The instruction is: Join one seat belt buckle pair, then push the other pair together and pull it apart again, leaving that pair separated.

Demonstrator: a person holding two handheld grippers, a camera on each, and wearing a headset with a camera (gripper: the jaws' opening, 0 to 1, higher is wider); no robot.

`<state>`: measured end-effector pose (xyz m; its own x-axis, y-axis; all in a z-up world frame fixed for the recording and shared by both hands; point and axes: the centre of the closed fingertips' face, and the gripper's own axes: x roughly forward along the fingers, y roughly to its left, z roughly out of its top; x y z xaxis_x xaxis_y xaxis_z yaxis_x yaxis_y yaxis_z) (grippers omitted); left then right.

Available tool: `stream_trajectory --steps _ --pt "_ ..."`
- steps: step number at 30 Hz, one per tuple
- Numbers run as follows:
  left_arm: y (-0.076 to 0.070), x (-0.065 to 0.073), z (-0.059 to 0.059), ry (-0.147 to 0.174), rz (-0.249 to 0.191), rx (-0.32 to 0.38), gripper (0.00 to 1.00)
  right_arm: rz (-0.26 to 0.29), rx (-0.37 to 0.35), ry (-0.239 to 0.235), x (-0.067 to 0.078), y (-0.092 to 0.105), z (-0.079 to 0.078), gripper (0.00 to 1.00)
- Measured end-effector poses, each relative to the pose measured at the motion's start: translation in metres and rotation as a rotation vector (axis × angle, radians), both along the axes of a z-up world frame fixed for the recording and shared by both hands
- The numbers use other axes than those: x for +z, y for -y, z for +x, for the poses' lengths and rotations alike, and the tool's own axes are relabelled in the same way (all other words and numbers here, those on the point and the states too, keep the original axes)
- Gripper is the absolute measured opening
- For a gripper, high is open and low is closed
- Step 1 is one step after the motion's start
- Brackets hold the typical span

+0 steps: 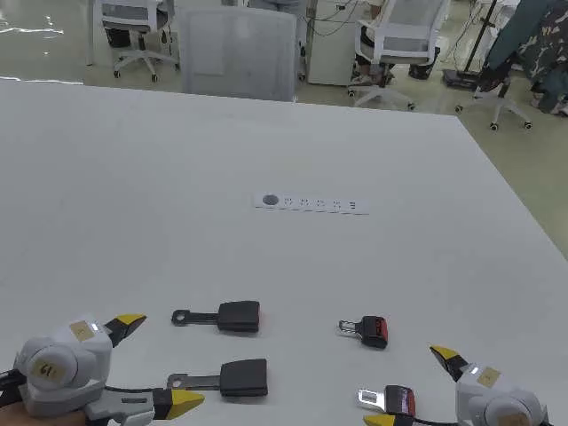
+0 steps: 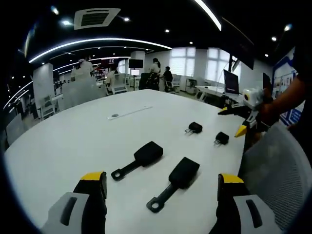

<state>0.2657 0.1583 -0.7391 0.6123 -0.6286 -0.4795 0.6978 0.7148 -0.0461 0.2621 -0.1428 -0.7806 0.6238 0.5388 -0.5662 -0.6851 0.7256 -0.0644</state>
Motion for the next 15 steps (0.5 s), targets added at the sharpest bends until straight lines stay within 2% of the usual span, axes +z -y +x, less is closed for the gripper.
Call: stream_trajectory --steps 4,15 --pt "-0.0010 0.0015 0.0009 0.005 0.002 0.006 0.94 -0.003 0.002 0.001 0.0004 0.0007 0.0005 0.95" --pt "0.0024 -0.0006 -0.0019 -0.009 0.006 0.001 0.95 0.002 0.009 0.004 0.0012 0.0007 0.0005 0.94"
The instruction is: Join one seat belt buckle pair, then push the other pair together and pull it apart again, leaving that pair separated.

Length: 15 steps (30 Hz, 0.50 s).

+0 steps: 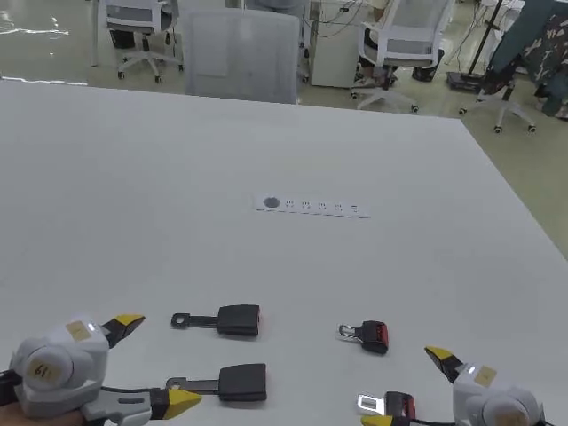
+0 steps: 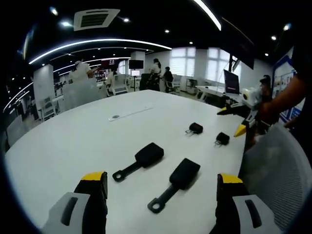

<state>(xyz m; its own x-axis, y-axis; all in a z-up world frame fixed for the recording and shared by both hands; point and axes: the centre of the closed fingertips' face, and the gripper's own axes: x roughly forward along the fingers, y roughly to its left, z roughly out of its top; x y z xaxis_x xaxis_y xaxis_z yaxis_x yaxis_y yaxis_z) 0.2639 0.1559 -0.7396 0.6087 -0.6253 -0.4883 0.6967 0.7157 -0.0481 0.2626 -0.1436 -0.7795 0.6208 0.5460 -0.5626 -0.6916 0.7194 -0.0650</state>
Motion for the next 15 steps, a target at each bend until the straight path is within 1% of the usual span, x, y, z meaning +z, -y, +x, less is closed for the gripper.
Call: stream_trajectory --steps 6,10,13,15 --pt "0.0032 -0.0016 -0.0040 -0.007 0.003 -0.005 0.95 -0.003 0.003 -0.003 -0.0018 0.0004 -0.0011 0.94" --pt "0.0026 -0.0042 -0.0063 -0.009 0.014 -0.011 0.95 -0.001 0.000 -0.003 -0.0023 0.0021 -0.0012 0.94" --pt "0.0022 -0.0060 -0.0073 -0.014 0.009 -0.013 0.95 0.004 -0.003 -0.001 -0.0018 0.0020 -0.0016 0.94" --pt "0.0023 -0.0071 -0.0082 -0.015 0.012 -0.015 0.95 -0.004 0.003 -0.002 -0.0028 0.0029 -0.0026 0.94"
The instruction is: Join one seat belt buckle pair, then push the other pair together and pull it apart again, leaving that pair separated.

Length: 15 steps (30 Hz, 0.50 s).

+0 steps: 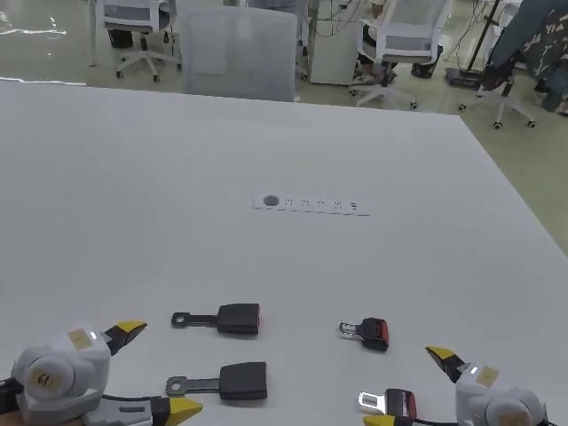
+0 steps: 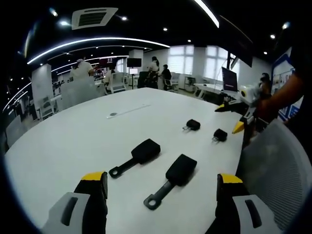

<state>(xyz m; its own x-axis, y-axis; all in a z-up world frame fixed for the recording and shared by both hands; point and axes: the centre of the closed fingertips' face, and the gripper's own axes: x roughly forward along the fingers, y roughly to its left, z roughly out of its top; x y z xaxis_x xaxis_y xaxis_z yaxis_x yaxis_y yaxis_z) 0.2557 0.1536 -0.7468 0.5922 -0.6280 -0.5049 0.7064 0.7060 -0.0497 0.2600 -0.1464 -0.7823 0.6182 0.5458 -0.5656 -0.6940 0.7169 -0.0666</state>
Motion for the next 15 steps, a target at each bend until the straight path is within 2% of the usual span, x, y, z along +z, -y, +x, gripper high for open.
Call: stream_trajectory --steps 15 --pt "0.0037 0.0026 -0.0023 0.001 0.001 -0.005 0.95 0.003 -0.009 0.005 0.0006 0.0014 0.0002 0.94"
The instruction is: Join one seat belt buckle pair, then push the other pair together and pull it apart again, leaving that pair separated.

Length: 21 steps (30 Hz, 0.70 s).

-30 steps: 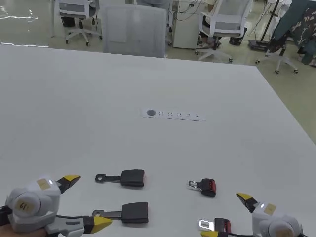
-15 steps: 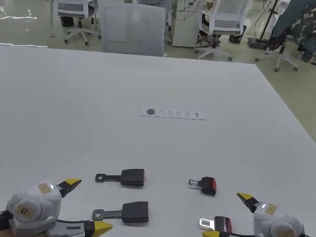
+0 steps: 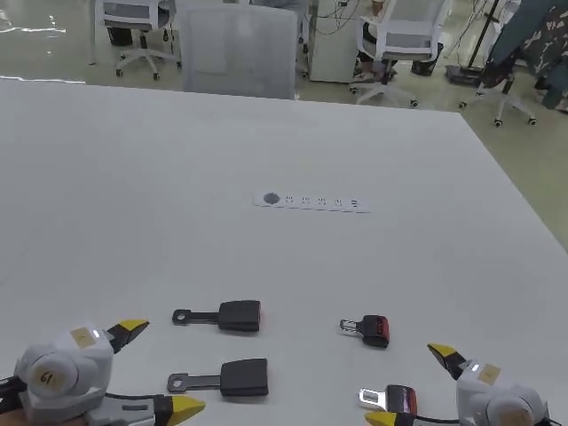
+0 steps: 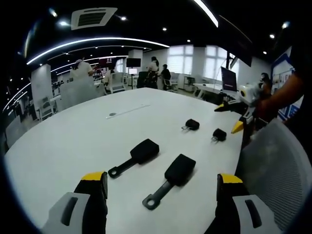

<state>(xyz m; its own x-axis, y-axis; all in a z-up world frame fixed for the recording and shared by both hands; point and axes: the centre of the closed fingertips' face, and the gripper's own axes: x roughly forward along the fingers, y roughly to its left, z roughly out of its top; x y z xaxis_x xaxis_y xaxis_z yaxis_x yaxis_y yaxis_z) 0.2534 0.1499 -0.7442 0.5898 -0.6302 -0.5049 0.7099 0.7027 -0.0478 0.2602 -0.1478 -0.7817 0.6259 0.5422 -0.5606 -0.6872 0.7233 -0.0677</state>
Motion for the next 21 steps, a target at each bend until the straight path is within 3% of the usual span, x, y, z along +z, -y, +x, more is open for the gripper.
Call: stream_trajectory --steps 21 --pt "-0.0040 0.0003 -0.0025 0.003 0.011 -0.011 0.95 -0.015 0.012 0.002 0.0008 -0.0007 -0.0010 0.93"
